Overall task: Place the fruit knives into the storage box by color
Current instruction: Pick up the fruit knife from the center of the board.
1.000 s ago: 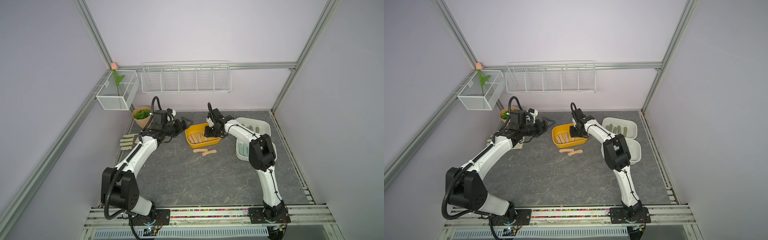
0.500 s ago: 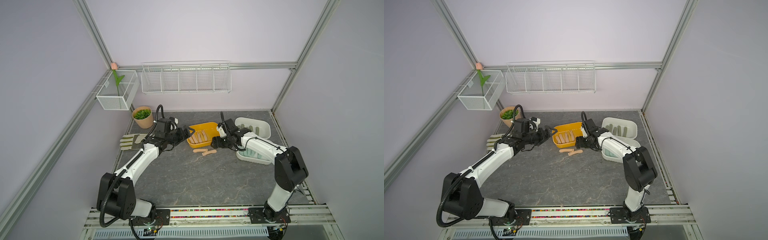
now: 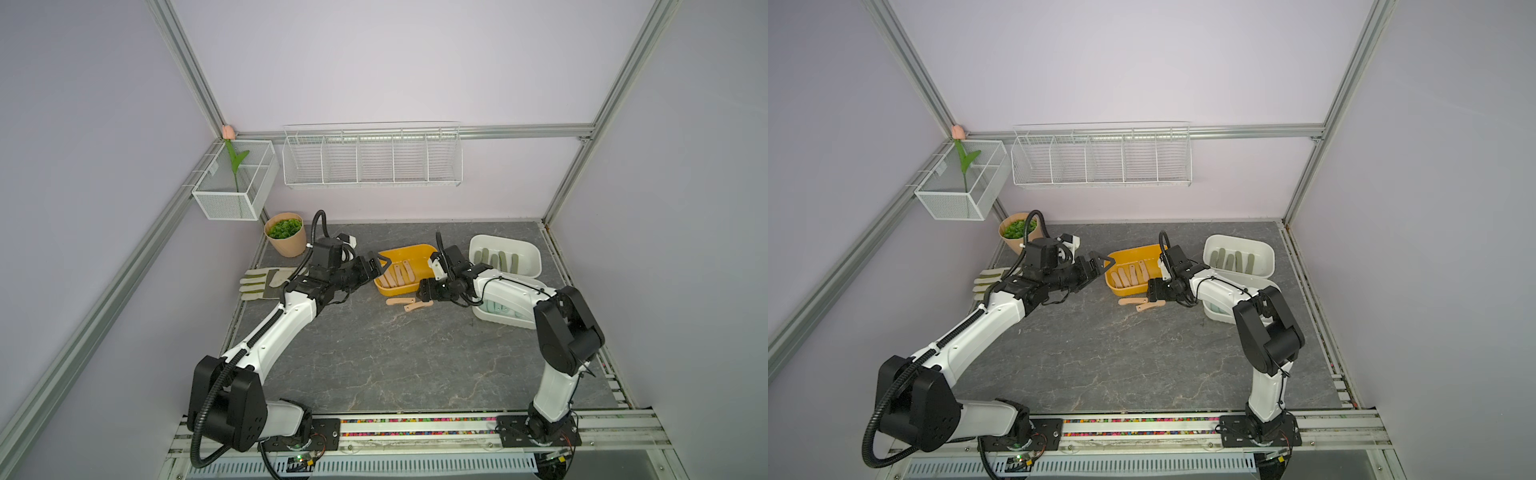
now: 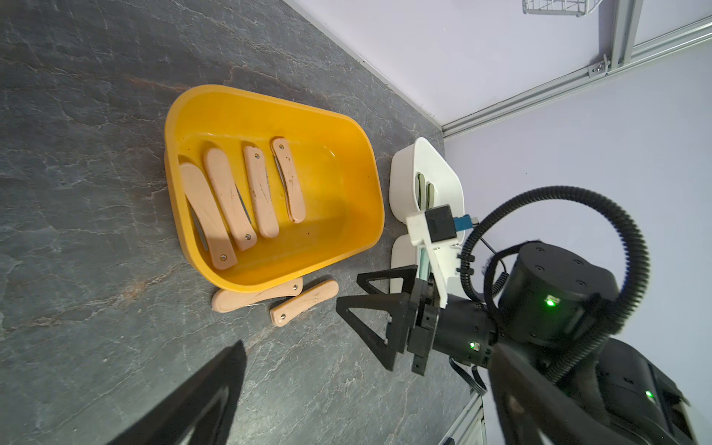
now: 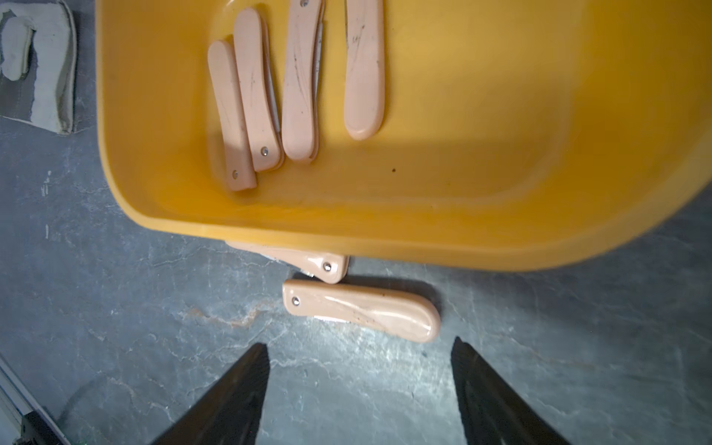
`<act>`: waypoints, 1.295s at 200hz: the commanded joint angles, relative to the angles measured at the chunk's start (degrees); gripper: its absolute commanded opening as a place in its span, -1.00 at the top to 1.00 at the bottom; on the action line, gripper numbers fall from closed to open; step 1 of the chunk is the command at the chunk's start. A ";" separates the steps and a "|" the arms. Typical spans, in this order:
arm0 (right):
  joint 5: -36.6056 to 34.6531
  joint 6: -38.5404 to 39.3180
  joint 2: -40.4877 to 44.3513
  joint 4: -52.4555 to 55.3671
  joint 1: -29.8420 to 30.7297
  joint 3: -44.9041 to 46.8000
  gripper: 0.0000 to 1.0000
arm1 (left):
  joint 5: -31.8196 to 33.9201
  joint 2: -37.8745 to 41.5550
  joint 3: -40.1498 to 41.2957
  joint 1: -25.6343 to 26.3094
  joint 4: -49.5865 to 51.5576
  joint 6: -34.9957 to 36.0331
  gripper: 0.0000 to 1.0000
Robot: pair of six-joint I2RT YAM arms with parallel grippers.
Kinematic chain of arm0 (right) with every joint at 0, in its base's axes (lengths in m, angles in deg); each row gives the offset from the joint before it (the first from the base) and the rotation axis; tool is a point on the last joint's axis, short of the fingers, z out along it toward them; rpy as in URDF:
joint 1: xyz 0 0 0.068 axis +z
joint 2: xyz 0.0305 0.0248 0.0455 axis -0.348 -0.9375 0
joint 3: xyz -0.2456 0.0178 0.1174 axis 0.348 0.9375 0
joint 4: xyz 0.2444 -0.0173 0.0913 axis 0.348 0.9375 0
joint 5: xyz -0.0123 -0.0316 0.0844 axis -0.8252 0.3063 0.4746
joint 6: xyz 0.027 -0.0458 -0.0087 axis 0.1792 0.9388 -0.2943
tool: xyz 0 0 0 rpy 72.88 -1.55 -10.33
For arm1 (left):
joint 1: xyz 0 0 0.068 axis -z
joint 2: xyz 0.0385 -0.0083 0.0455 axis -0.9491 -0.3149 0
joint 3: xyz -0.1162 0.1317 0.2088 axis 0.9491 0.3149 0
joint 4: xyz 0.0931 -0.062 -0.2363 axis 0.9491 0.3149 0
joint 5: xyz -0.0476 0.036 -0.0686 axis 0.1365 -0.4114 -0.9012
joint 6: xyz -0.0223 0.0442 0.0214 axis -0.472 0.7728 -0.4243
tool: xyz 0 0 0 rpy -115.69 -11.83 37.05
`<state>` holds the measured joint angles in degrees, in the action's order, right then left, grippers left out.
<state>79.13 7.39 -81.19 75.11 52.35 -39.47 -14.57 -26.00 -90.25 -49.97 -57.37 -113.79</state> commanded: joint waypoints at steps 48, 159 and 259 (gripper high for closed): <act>0.30 -0.38 -5.90 -1.22 0.42 -4.38 -0.54 | 0.94 0.70 -0.89 0.30 0.10 -0.48 -0.99; -0.03 2.45 -8.20 1.15 3.08 -4.39 -0.49 | 0.37 -0.26 -2.65 0.39 0.33 -0.31 -0.99; -3.42 -0.51 -1.28 0.57 9.71 8.15 -0.41 | -0.20 -0.08 -1.47 0.48 -1.17 -0.39 -0.99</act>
<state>77.56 8.46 -83.61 71.83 60.42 -35.48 -14.17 -26.06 -91.19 -49.82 -57.48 -114.14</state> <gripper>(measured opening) 0.707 0.994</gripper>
